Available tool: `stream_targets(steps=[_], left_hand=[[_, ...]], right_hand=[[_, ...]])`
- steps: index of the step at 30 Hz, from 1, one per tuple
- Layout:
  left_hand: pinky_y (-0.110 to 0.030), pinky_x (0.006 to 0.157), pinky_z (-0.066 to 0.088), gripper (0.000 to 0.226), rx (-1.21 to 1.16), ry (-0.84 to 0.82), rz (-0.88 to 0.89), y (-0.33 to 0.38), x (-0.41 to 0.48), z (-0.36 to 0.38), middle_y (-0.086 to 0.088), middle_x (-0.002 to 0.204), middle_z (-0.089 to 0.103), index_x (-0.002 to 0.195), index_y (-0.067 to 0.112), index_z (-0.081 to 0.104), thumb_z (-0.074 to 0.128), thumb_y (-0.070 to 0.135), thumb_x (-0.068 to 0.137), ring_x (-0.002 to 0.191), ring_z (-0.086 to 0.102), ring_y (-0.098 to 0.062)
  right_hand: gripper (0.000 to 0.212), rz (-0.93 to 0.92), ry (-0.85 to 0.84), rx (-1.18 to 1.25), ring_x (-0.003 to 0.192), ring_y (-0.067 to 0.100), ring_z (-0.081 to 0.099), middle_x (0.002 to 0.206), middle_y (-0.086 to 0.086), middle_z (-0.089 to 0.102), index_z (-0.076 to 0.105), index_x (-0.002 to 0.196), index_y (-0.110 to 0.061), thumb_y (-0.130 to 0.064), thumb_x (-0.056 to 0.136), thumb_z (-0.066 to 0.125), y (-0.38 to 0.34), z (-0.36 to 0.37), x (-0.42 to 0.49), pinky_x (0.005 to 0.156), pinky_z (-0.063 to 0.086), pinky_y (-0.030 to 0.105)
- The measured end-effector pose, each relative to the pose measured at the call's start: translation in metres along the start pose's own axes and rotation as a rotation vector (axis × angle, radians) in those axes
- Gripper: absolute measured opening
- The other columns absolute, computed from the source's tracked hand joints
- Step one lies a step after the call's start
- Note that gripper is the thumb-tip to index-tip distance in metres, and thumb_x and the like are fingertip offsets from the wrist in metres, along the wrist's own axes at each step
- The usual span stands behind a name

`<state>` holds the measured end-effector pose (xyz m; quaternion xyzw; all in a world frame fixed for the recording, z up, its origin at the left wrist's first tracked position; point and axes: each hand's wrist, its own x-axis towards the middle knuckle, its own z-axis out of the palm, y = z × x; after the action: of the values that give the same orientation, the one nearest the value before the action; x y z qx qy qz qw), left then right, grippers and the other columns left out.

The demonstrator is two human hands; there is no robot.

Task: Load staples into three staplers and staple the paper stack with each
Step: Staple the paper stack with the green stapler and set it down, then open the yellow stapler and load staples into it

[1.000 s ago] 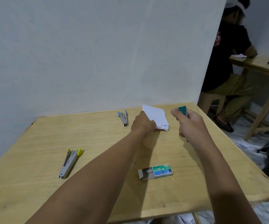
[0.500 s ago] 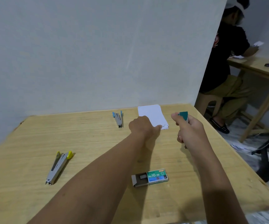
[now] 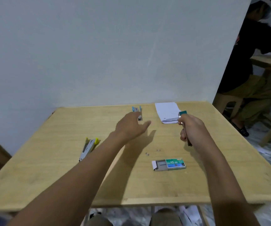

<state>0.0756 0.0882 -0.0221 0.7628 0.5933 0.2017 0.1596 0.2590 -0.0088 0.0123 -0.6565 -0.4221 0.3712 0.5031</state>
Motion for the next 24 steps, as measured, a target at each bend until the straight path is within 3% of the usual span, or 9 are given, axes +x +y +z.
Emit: stream_targets(steps=[4, 8, 11, 14, 17, 20, 24], left_hand=[[-0.04, 0.094, 0.04, 0.06, 0.266, 0.226, -0.151, -0.057, -0.057, -0.02, -0.012, 0.13, 0.048, 0.139, 0.018, 0.048, 0.049, 0.053, 0.091, 0.12, 0.044, -0.031], [-0.042, 0.094, 0.039, 0.056, 0.29, 0.199, -0.347, -0.103, -0.096, -0.023, -0.014, 0.129, 0.046, 0.133, 0.018, 0.049, 0.048, 0.055, 0.09, 0.117, 0.045, -0.034], [-0.039, 0.08, 0.042, 0.04, 0.226, 0.269, -0.279, -0.122, -0.108, -0.018, -0.008, 0.109, 0.059, 0.12, 0.019, 0.061, 0.048, 0.046, 0.093, 0.099, 0.055, -0.032], [-0.037, 0.072, 0.042, 0.028, 0.178, 0.348, -0.245, -0.125, -0.111, -0.015, -0.002, 0.092, 0.062, 0.1, 0.021, 0.065, 0.047, 0.041, 0.094, 0.084, 0.054, -0.029], [-0.038, 0.071, 0.042, 0.027, 0.152, 0.374, -0.244, -0.127, -0.111, -0.015, 0.0, 0.089, 0.062, 0.095, 0.021, 0.063, 0.046, 0.042, 0.094, 0.081, 0.054, -0.027], [-0.037, 0.069, 0.04, 0.028, 0.146, 0.407, -0.233, -0.129, -0.112, -0.012, 0.002, 0.088, 0.063, 0.095, 0.021, 0.063, 0.044, 0.042, 0.096, 0.08, 0.055, -0.026], [-0.037, 0.066, 0.041, 0.03, 0.162, 0.435, -0.233, -0.128, -0.11, -0.01, 0.004, 0.083, 0.061, 0.09, 0.022, 0.06, 0.041, 0.045, 0.097, 0.074, 0.054, -0.023]], right_hand=[[0.018, 0.009, -0.135, -0.035, 0.053, 0.019, 0.033, 0.055, 0.001, 0.037, 0.05, 0.074, -0.023, -0.023, 0.092, 0.051, 0.006, 0.029, -0.015, 0.054, 0.024, 0.03], [0.019, -0.065, -0.234, -0.187, 0.06, 0.016, 0.049, 0.069, 0.002, 0.047, 0.056, 0.082, -0.015, -0.03, 0.095, 0.057, 0.01, 0.058, -0.021, 0.057, 0.038, 0.029], [0.025, -0.138, -0.232, -0.332, 0.064, 0.019, 0.052, 0.069, 0.001, 0.049, 0.056, 0.076, -0.014, -0.032, 0.091, 0.062, 0.013, 0.084, -0.012, 0.056, 0.042, 0.025], [0.027, -0.167, -0.222, -0.468, 0.063, 0.02, 0.053, 0.073, 0.002, 0.058, 0.061, 0.083, -0.007, -0.033, 0.089, 0.062, 0.017, 0.114, 0.003, 0.055, 0.04, 0.027], [0.026, -0.231, -0.158, -0.709, 0.063, 0.02, 0.051, 0.076, 0.003, 0.056, 0.052, 0.075, -0.011, -0.031, 0.091, 0.058, 0.018, 0.145, 0.017, 0.052, 0.035, 0.028], [0.024, -0.287, -0.044, -0.954, 0.072, 0.021, 0.053, 0.081, -0.001, 0.055, 0.053, 0.084, -0.015, -0.036, 0.094, 0.053, 0.02, 0.171, 0.033, 0.058, 0.035, 0.029], [0.029, -0.271, 0.014, -1.027, 0.072, 0.02, 0.051, 0.084, -0.001, 0.06, 0.057, 0.084, -0.016, -0.042, 0.095, 0.051, 0.016, 0.192, 0.054, 0.06, 0.033, 0.028]])
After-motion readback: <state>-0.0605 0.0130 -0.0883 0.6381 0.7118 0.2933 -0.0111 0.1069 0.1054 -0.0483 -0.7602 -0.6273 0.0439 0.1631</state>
